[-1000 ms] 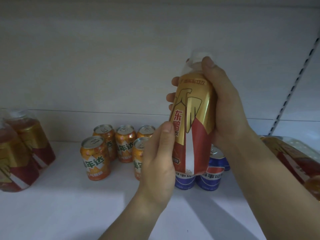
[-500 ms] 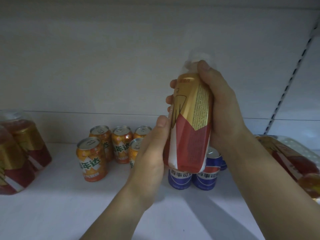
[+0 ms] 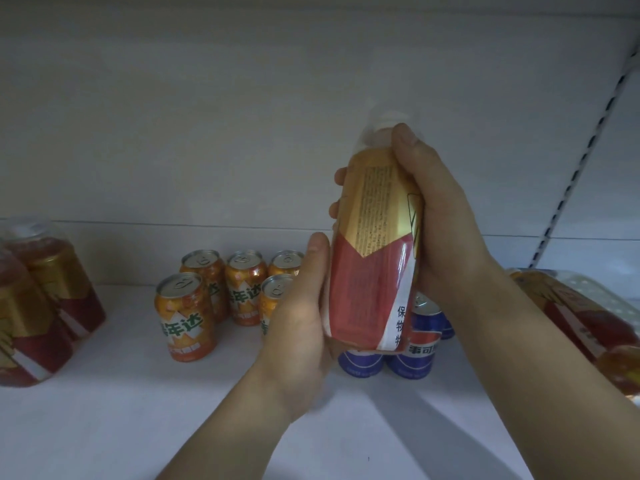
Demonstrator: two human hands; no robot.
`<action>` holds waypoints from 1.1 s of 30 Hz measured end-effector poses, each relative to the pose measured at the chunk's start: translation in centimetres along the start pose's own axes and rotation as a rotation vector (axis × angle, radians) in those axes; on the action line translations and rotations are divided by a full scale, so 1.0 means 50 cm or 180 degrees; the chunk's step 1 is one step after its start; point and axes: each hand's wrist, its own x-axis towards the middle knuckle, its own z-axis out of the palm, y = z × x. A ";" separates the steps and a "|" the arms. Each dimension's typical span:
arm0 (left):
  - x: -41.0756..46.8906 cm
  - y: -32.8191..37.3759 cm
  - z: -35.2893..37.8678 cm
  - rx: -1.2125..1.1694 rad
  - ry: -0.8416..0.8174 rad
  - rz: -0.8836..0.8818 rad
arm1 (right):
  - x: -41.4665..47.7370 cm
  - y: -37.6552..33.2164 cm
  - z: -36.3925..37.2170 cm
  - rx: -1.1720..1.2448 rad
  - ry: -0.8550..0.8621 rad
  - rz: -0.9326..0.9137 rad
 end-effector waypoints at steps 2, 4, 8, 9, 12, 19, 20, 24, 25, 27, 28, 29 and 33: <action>0.001 0.002 0.002 0.0315 0.0032 0.0152 | 0.001 0.001 -0.001 0.0005 0.0083 -0.0046; 0.002 -0.006 0.007 0.0486 0.0221 0.0360 | 0.002 0.004 -0.001 -0.0013 0.0067 -0.0028; 0.004 -0.022 0.015 0.0580 0.0445 0.0665 | 0.003 0.010 -0.001 0.0069 -0.0084 -0.0037; 0.004 -0.022 0.016 0.0534 0.0428 0.0667 | 0.004 0.010 0.000 0.0107 -0.0114 -0.0036; 0.001 -0.016 0.014 0.0047 0.0358 0.0425 | 0.003 0.009 0.002 0.0164 -0.0210 0.0066; 0.005 0.006 0.007 0.0222 0.0236 0.0060 | -0.001 0.004 0.006 -0.0137 0.0120 -0.0028; 0.006 0.005 0.009 0.0270 0.0316 0.0121 | -0.001 0.005 0.006 -0.0198 0.0146 -0.0062; 0.004 -0.009 0.014 0.0377 0.0577 0.0295 | -0.002 0.011 0.013 -0.0299 0.0067 -0.0058; 0.004 -0.009 0.016 0.0366 0.0555 0.0300 | -0.003 0.011 0.013 -0.0296 0.0044 -0.0059; 0.004 -0.010 0.013 0.0239 0.0574 0.0269 | -0.003 0.009 0.011 -0.0257 -0.0015 -0.0061; 0.003 -0.008 0.013 0.0094 0.0576 0.0224 | -0.004 0.009 0.010 -0.0219 -0.0065 -0.0036; 0.002 -0.004 0.012 -0.0060 0.0542 0.0133 | -0.004 0.010 0.010 -0.0170 -0.0129 0.0016; -0.002 0.004 0.004 -0.0234 0.0232 -0.0026 | -0.004 0.010 0.008 -0.0073 -0.0167 0.0075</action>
